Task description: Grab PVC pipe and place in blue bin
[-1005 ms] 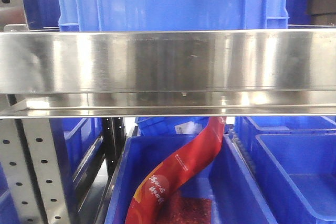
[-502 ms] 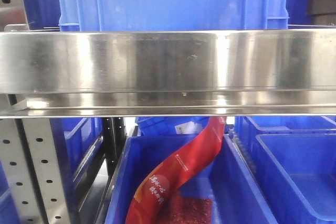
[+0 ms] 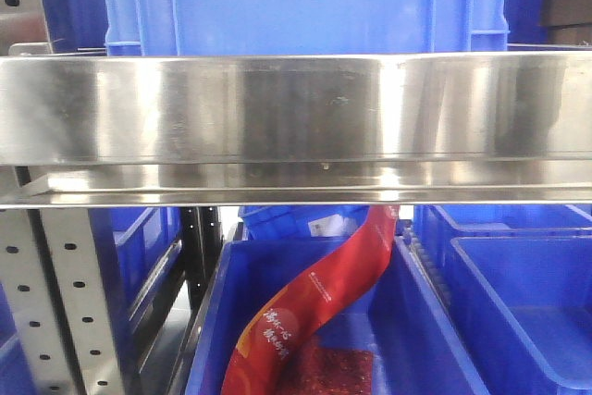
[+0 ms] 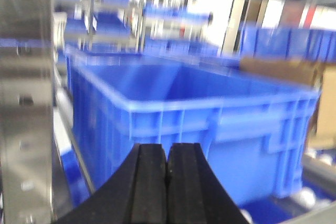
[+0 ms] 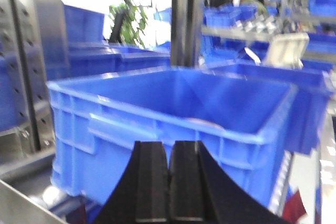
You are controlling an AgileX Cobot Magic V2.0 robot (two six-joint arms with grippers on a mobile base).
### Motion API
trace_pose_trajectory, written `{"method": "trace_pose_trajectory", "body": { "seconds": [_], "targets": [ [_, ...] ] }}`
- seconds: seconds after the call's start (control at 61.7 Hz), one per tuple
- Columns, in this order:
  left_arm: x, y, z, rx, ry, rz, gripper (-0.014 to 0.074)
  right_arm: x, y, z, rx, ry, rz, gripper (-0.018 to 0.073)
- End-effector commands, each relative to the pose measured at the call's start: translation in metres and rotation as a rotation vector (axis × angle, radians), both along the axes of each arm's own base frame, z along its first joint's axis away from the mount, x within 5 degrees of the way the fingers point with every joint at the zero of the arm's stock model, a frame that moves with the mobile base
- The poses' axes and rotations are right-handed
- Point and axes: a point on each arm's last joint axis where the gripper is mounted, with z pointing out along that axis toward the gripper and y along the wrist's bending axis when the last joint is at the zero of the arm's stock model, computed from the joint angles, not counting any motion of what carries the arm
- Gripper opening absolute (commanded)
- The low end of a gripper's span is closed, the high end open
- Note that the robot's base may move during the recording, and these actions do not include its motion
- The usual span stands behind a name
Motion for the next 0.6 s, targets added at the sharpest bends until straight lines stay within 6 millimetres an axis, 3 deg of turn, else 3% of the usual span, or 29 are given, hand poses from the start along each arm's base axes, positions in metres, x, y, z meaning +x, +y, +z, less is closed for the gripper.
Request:
{"method": "trace_pose_trajectory", "body": {
  "seconds": [0.0, 0.583],
  "targets": [
    [-0.0046, 0.0018, 0.0035, -0.020, -0.034, -0.004, -0.0111, -0.0015, -0.0003, 0.0037, 0.020, -0.035, 0.008, -0.0169],
    [-0.0053, 0.0021, 0.0046, -0.025, -0.044, -0.004, -0.0111, -0.0015, -0.0003, 0.0037, 0.020, -0.035, 0.008, -0.0169]
  ]
}}
